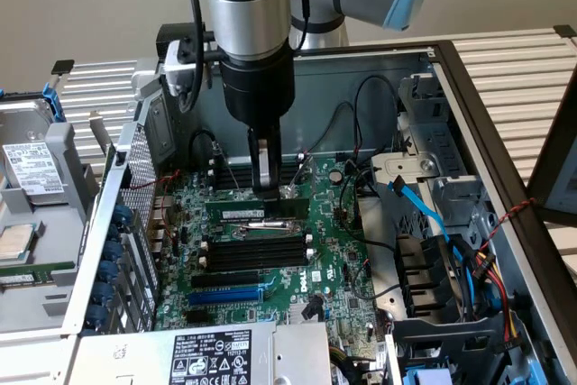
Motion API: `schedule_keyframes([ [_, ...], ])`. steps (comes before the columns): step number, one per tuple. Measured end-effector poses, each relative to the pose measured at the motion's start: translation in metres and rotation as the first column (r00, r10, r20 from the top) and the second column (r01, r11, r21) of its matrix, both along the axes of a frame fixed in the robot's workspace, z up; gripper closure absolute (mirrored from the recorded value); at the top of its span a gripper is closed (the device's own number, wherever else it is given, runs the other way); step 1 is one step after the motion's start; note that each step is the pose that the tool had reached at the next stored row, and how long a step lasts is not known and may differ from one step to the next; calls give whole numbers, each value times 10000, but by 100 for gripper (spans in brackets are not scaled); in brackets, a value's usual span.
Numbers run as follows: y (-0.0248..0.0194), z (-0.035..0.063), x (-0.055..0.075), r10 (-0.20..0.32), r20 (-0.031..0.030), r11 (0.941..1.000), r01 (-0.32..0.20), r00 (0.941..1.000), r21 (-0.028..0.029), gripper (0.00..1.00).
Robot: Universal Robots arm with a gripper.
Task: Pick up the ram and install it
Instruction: 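Insert the ram into the slot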
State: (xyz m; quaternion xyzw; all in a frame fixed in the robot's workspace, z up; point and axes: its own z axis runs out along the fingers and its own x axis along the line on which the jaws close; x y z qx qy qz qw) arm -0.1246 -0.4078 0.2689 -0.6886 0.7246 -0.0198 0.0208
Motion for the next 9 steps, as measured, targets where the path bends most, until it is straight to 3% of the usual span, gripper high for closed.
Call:
schedule_keyframes([
  [6,-2,-109,-51,-5,1,10000,5,10000,1,87],
  [9,-23,-164,-56,-4,0,10000,4,10000,1,87],
])
